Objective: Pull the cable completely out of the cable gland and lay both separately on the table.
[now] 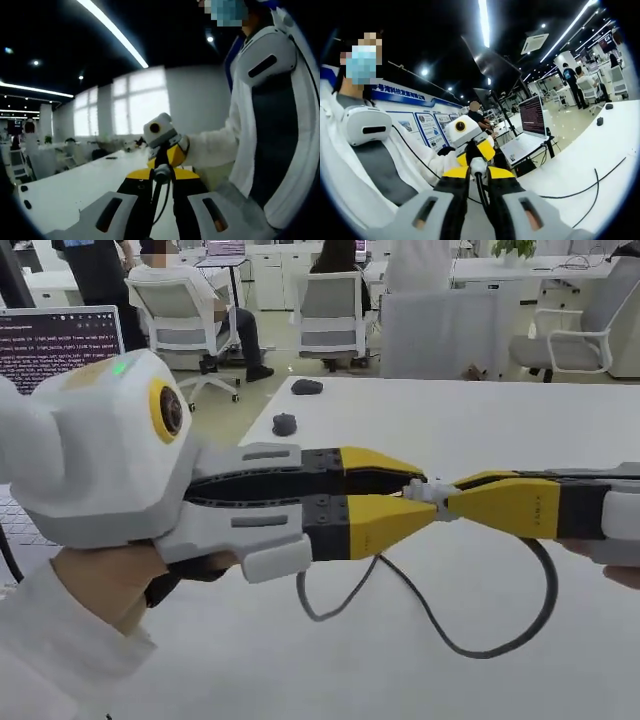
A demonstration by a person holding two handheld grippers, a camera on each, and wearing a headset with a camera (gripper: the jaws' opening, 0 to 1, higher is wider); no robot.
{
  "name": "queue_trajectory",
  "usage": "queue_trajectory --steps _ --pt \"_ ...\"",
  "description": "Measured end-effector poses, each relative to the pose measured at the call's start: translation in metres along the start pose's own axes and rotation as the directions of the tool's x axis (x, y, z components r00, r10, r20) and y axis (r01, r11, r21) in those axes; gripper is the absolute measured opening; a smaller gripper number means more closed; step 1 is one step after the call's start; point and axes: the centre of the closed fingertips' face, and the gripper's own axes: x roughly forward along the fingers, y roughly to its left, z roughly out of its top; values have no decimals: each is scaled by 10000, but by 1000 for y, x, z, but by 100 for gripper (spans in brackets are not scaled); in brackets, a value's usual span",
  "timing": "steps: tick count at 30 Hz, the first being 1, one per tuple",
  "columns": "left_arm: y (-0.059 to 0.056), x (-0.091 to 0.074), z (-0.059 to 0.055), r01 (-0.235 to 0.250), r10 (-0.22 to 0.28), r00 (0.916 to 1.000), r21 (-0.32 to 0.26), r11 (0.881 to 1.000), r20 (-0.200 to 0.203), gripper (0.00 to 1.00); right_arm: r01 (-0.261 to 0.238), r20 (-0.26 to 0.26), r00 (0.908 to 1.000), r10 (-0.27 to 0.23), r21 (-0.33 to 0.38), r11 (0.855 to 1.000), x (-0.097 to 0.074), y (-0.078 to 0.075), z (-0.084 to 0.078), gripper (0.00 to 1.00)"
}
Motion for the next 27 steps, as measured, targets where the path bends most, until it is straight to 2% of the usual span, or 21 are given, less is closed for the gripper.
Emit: queue_trajectory --steps 3,6,7,8,11,14,19,20,22,23,24,25,27 --pt "0 0 1 -3 3 10000 -13 10000 60 15 -122 71 9999 120 306 9995 0 2 0 12" --pt "2 3 -3 -143 145 9999 263 9996 -63 16 23 -36 10000 -21 577 9983 0 -1 -2 11" --pt "4 3 -6 -275 294 9993 748 9968 -237 16 80 -52 10000 -76 835 9965 -1 -3 -3 11" --pt "6 3 -7 -395 423 9988 996 9942 -264 16 144 -16 9999 -143 883 9960 -1 -5 -4 10" --pt "3 4 -7 -54 56 9999 161 9999 -160 16 22 11 10000 -23 922 9957 -1 -1 -5 10" --pt "2 5 -6 29 -25 9999 368 9993 -117 16 -31 32 10000 29 971 9953 -2 2 -4 10" --pt "1 7 -5 258 -257 9996 215 9994 -70 16 -128 4 9999 128 1168 9931 -4 4 -4 10" --pt "1 7 -5 250 -250 9996 55 9997 -100 16 -114 -13 9999 116 1210 9926 -4 4 -4 10" --pt "1 7 -9 218 -257 9992 -1188 9927 -309 15 -28 -174 9998 49 1186 9929 -3 5 -6 10" --pt "1 7 -8 270 -322 9989 -1473 9887 -330 15 59 -261 9997 -40 749 9972 -3 5 -6 9" --pt "0 6 -8 350 -417 9985 -1694 9849 -363 14 4 -382 9993 12 404 9992 -3 10 -7 9" --pt "1 6 -8 317 -388 9988 -2050 9782 -308 14 90 -347 9994 -98 -224 9997 -2 9 -5 9" --pt "2 6 -5 357 -394 9991 -2128 9764 -134 14 16 -293 9996 -30 -485 9988 -2 12 -3 9"
